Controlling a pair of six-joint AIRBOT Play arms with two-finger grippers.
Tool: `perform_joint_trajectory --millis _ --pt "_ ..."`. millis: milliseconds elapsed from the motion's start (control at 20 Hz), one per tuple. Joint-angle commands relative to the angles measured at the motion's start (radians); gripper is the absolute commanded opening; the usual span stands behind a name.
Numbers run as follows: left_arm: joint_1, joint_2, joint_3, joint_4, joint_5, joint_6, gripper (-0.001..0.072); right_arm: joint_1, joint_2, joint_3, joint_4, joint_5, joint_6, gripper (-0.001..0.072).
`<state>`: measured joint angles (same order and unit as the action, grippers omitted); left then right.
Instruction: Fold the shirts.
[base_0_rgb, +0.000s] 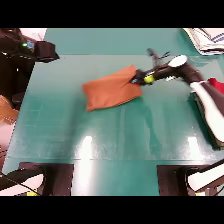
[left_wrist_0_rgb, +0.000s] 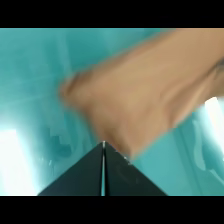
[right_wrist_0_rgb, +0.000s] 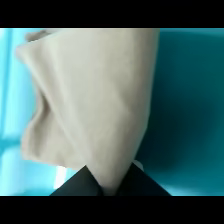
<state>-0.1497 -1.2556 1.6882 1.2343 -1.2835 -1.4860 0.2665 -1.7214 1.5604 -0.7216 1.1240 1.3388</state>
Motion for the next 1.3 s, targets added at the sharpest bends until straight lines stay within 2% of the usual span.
perform_joint_trajectory --millis 0,250,500,700,900,1250 --pt "-0.109 0.001 0.0 0.0 0.072 -0.006 0.0027 -0.243 0.136 0.004 -0.12 0.036 0.014 0.0013" --pt "-0.23 0.001 0.0 0.0 0.145 -0.007 0.0027 -0.588 0.217 0.005 -0.117 -0.031 0.014 0.0013" --pt "-0.28 0.001 0.0 -0.002 0.146 -0.009 0.0027 -0.785 0.19 0.005 -0.109 -0.09 0.013 0.0013" --pt "-0.28 0.0 0.0 -0.007 0.148 -0.031 0.0027 -0.827 0.183 0.023 -0.074 -0.13 -0.017 0.0013" --pt "-0.28 0.0 -0.001 -0.007 0.147 -0.036 0.0027 -0.827 0.183 0.175 -0.055 -0.134 -0.043 0.0013" --pt "-0.28 0.0 -0.001 -0.007 0.146 -0.036 0.0027 -0.861 0.183 0.423 -0.058 -0.011 -0.043 0.0013"
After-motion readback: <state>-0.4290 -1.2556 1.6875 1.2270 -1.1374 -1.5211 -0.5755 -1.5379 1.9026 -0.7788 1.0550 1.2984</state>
